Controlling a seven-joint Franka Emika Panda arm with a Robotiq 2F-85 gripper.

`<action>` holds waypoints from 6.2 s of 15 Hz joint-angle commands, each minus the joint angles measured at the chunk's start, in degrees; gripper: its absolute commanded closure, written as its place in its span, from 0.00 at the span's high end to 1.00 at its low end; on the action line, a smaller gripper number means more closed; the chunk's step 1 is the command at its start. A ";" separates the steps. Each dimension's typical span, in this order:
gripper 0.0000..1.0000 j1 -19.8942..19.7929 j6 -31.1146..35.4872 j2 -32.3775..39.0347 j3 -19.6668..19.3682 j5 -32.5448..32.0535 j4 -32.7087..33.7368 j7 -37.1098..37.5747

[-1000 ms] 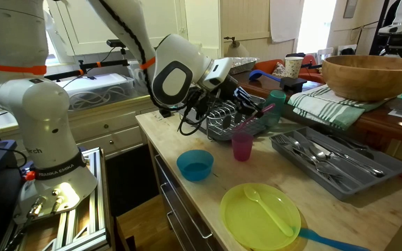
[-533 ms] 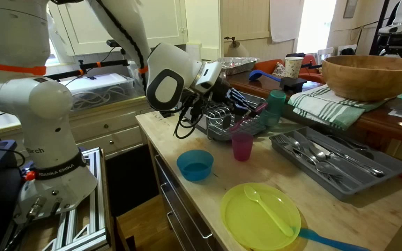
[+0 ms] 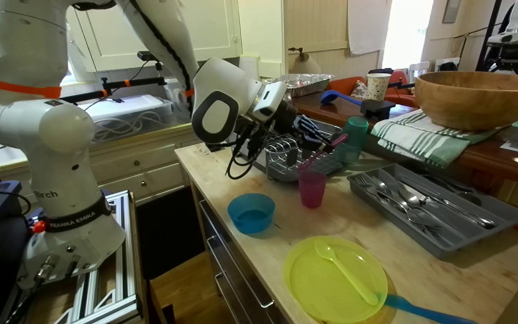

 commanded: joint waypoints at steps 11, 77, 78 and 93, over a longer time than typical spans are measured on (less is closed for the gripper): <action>0.05 -5.44 -0.13 8.54 8.49 11.31 5.98 -1.52; 1.00 -29.24 -46.24 -1.91 21.71 14.45 19.28 -5.62; 1.00 -29.31 -46.24 -1.92 21.79 14.45 19.28 -5.63; 1.00 -49.69 -60.11 -3.41 40.87 13.14 25.60 -17.48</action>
